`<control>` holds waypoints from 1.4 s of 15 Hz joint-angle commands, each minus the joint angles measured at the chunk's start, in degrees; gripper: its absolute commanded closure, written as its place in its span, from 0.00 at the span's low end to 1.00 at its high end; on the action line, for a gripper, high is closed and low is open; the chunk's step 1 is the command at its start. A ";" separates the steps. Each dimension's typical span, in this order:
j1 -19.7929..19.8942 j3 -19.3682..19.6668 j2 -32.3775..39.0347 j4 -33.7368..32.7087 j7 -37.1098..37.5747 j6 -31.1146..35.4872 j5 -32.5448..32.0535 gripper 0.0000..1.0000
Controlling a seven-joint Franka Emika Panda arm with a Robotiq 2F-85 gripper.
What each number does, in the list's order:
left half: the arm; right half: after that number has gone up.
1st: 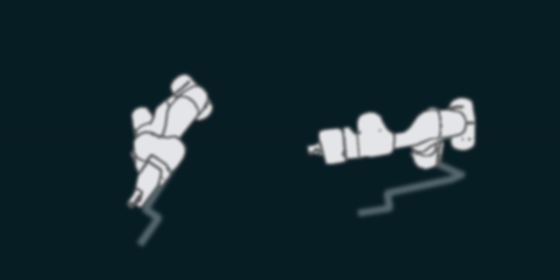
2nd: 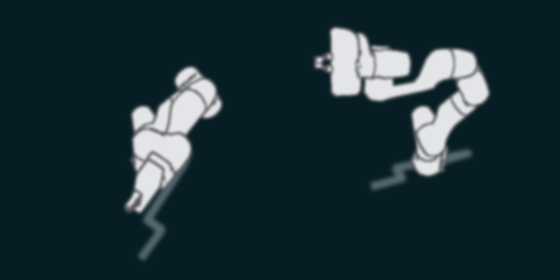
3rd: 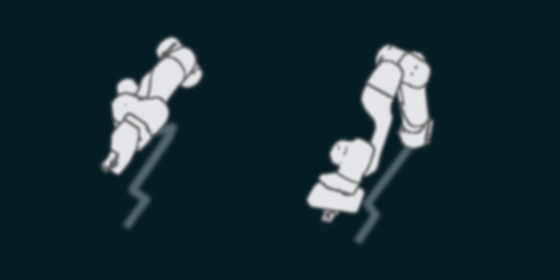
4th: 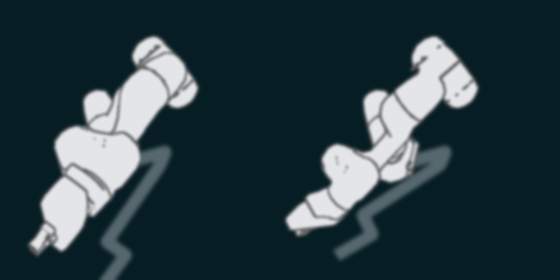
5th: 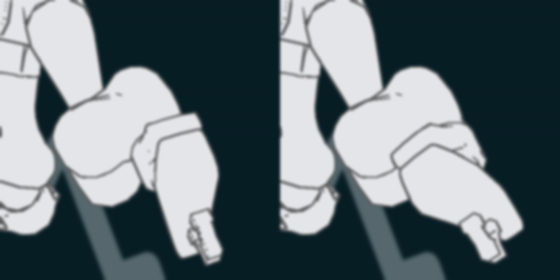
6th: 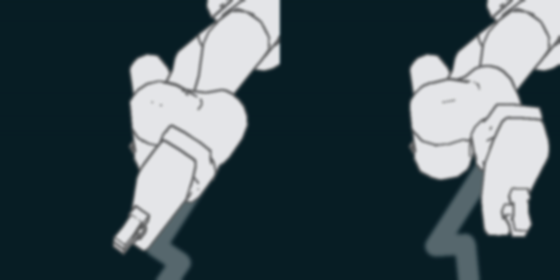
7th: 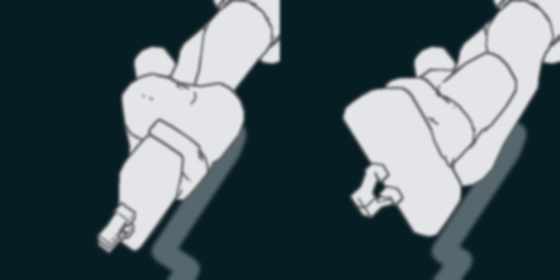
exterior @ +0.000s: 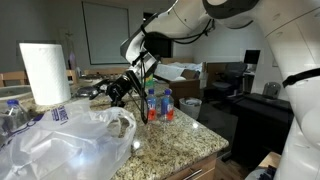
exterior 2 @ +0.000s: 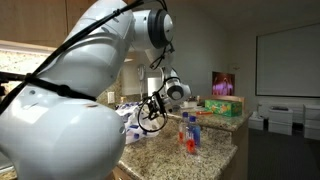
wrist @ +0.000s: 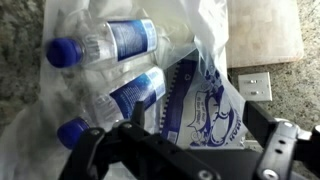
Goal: Put the bottles in the plastic
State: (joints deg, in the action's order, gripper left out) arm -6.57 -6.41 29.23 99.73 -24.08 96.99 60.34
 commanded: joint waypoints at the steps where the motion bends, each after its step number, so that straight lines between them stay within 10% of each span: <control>1: 1.44 1.81 -8.52 7.62 -0.92 4.98 -0.29 0.00; 13: 0.16 2.19 -36.03 27.01 6.78 36.48 -14.95 0.00; 21: 2.56 -1.07 -41.32 34.71 33.13 56.33 -40.16 0.00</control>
State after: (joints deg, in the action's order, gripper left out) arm -6.06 -6.22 -10.81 130.87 -0.69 148.13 29.39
